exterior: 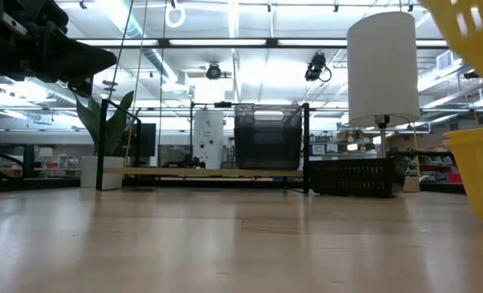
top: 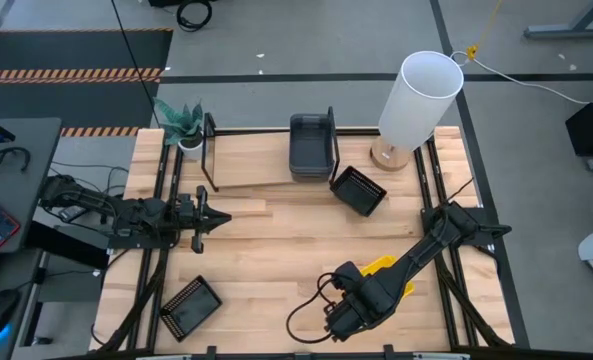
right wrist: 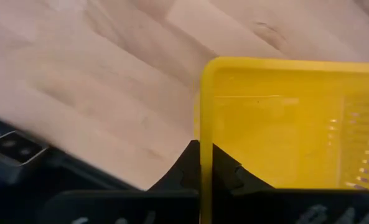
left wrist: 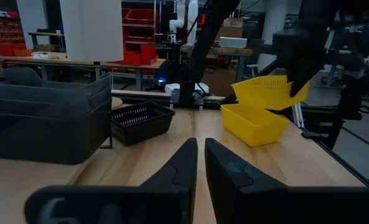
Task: Stack baskets on shelf by color
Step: Stack the top yellow bin on top of the yellow bins
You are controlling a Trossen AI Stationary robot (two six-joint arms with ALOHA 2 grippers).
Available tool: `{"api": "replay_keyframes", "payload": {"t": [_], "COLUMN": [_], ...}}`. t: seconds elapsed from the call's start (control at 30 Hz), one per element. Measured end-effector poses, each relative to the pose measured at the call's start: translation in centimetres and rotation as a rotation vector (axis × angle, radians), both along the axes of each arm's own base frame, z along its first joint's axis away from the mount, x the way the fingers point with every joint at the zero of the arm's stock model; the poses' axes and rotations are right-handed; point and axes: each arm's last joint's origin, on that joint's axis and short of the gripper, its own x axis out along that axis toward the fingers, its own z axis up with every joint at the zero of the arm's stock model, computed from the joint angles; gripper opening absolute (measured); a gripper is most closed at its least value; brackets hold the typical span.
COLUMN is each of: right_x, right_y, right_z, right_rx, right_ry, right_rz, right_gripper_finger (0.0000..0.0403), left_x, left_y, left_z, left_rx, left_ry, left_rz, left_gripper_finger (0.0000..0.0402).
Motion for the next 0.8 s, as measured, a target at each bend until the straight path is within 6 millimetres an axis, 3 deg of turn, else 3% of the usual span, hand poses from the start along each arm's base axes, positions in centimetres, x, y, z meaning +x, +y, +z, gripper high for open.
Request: {"api": "replay_keyframes", "payload": {"t": [0.63,0.8], "right_x": [0.7,0.6], "right_y": [-1.7,-1.8], "right_z": [-5.8,-6.3], "right_rx": [0.007,0.012], "right_ry": [0.089,0.107], "right_rz": [-0.052,-0.053], "right_gripper_finger": [0.0005,0.0005], "left_x": [0.0,0.0], "left_y": [0.0,0.0], "left_z": [0.0,0.0], "left_rx": [0.000,0.000], "left_ry": [0.000,0.000], "left_rz": [0.000,0.000], "left_gripper_finger": [0.0039,0.0032]}}
